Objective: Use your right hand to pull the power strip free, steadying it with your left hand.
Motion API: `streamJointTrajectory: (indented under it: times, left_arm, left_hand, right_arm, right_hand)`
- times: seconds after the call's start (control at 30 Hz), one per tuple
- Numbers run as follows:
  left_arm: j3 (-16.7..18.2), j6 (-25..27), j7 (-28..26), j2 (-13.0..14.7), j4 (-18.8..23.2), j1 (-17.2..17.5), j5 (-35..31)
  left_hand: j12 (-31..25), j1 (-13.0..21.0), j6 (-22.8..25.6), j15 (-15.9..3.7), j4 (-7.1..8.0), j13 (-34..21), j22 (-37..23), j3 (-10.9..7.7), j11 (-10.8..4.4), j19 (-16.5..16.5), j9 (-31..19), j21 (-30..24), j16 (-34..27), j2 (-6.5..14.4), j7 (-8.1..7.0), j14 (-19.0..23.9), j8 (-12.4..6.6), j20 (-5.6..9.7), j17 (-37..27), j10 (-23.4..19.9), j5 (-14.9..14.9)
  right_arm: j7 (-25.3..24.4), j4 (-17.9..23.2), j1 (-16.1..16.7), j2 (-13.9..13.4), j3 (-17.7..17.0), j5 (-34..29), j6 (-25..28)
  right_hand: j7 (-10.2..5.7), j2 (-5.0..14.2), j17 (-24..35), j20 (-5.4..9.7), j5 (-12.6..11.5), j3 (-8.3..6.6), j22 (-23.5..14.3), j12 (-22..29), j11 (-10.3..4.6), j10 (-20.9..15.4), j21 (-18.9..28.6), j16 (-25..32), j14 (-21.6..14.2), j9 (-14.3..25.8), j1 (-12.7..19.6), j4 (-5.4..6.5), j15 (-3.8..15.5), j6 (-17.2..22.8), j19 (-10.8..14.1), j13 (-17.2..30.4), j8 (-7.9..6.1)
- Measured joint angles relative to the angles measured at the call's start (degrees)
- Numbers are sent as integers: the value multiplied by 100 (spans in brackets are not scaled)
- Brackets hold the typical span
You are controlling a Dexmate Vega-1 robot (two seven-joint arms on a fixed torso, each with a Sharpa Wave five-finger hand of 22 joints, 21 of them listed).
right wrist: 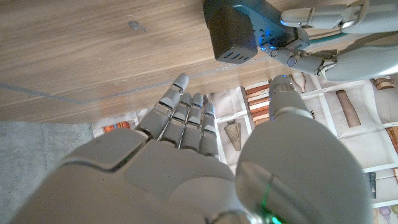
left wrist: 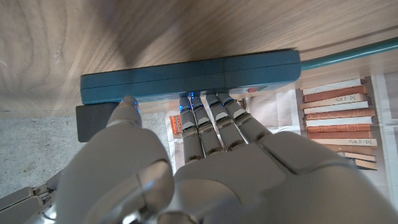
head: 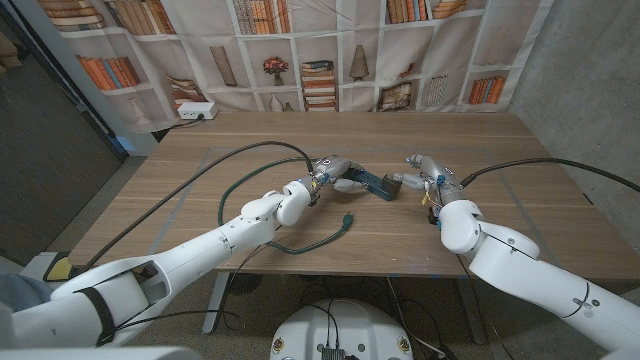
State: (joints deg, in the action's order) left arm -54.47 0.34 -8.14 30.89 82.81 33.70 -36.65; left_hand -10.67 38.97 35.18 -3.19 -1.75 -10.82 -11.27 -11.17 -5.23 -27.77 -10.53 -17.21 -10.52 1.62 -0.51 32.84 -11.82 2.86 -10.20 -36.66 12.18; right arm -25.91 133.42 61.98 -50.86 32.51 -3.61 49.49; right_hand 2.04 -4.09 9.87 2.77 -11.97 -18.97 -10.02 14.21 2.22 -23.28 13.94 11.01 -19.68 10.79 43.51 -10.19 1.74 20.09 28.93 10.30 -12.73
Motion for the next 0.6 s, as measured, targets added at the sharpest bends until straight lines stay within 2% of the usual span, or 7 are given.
streamJointTrajectory:
  times: [0.13, 0.27, 0.6]
  left_arm:
    - [0, -1, 0, 10, 38, 29, 1]
    - [0, -2, 0, 13, 52, 45, 5]
    - [18, -4, 0, 13, 54, 62, 27]
  left_hand:
    - [4, 0, 0, -9, 0, 1, 0, 0, 6, 10, 1, 0, 0, 0, 0, 9, 0, -10, 0, 8, 0]
    - [-17, 1, 0, -9, 0, 3, 0, 0, 4, 20, 1, 0, 0, 1, 0, 9, 0, -20, 1, 16, 0]
    - [-17, 39, 3, -8, 1, 6, 0, 0, 16, 22, 2, 0, 0, 39, -4, 8, 0, -21, 2, 5, 0]
  right_arm:
    - [122, -49, -109, 0, 99, -37, 61]
    - [222, -121, -216, 8, 173, -37, 91]
    - [384, -161, -440, 11, 431, -195, 249]
  right_hand:
    - [-10, 26, 15, -1, 0, -1, 0, 0, -39, -89, -2, 0, -74, 27, 115, 63, 26, 56, 1, 0, 0]
    - [12, -2, 15, 11, 0, 47, 0, 42, -37, -330, -2, 46, -312, 30, 148, 111, 25, 258, 176, 0, -26]
    - [-70, 33, 15, 22, -55, 48, -27, 41, -133, -460, -2, 46, -486, 29, 334, 111, 87, 358, 333, 0, -26]
